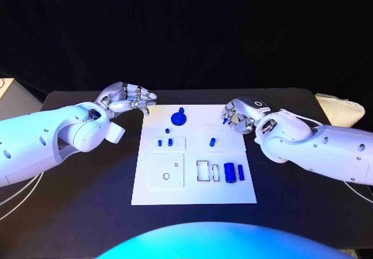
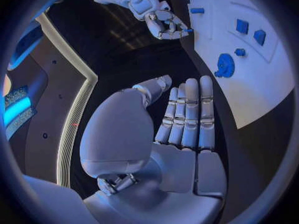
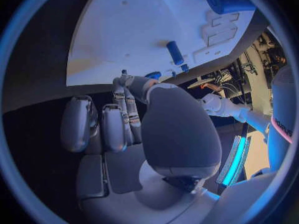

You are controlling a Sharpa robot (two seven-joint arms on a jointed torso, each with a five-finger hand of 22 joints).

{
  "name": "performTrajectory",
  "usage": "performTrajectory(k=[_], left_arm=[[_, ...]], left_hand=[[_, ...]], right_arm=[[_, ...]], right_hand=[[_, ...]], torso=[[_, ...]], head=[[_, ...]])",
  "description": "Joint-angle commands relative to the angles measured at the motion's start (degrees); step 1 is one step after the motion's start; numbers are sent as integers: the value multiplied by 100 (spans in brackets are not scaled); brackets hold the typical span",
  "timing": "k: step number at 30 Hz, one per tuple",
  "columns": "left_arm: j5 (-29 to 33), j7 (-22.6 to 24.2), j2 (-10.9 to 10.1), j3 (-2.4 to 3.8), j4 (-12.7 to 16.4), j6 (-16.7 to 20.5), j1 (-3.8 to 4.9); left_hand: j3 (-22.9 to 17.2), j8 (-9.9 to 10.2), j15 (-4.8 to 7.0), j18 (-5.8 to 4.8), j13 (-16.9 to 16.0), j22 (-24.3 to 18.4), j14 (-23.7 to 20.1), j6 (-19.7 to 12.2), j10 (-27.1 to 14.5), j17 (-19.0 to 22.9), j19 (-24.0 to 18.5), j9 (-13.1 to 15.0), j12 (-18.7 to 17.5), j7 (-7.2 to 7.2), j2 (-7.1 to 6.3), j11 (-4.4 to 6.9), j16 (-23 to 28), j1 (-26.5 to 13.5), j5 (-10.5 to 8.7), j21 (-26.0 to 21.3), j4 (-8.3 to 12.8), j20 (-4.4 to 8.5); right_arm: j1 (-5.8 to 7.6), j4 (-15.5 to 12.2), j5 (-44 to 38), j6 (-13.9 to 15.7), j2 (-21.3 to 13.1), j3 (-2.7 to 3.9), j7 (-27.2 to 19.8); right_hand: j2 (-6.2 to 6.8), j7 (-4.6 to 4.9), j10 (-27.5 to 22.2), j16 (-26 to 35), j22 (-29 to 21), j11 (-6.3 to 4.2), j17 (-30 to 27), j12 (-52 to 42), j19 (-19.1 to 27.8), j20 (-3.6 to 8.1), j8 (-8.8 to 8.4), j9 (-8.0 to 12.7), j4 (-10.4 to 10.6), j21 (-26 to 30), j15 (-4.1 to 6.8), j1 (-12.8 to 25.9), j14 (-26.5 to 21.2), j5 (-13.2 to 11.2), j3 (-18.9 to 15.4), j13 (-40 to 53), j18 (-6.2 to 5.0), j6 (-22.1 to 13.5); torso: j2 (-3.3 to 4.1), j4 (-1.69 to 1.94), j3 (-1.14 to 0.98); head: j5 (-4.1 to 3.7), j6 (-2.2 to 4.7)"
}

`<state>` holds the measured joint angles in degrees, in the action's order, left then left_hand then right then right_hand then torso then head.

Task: Assemble the parts on the task board

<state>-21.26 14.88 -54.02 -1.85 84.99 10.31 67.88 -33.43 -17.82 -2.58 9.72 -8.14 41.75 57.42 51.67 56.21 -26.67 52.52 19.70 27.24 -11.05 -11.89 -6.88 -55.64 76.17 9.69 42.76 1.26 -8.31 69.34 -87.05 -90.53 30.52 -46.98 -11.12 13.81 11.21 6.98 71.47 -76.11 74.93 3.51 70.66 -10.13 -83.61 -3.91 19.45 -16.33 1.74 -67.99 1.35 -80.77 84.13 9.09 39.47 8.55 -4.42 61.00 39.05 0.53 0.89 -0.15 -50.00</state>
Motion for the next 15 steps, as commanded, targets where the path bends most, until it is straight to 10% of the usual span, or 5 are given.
performTrajectory(k=[1, 15], left_arm=[[114, 43, 8, 4, -8, -47, 1], [166, 50, 50, 4, -20, -55, 1]], left_hand=[[10, 28, -37, 73, 6, -9, 2, -63, -11, 6, 37, -11, -31, -3, 17, -21, 37, 62, -8, -27, 15, 4], [23, 41, -48, 71, 15, -11, -5, -102, -49, 15, 32, -23, -46, -19, 17, -37, 52, 71, -8, -34, 23, -2]], right_arm=[[33, -121, 168, 312, -73, 16, -88], [36, -904, 13, 155, 3, 19, -237]], right_hand=[[-37, -3, 96, -28, 393, -69, 13, 34, -75, 5, 23, -6, 3, -15, 46, 39, 173, -23, 28, 6, 27, 41], [-26, -5, 106, -37, 395, -71, 25, 42, -75, 8, 28, -15, -24, -14, 48, 52, 177, -21, 45, 10, 26, 46]], torso=[[-2, 1, 2], [8, 13, 5]], head=[[7, 0], [145, 0]])
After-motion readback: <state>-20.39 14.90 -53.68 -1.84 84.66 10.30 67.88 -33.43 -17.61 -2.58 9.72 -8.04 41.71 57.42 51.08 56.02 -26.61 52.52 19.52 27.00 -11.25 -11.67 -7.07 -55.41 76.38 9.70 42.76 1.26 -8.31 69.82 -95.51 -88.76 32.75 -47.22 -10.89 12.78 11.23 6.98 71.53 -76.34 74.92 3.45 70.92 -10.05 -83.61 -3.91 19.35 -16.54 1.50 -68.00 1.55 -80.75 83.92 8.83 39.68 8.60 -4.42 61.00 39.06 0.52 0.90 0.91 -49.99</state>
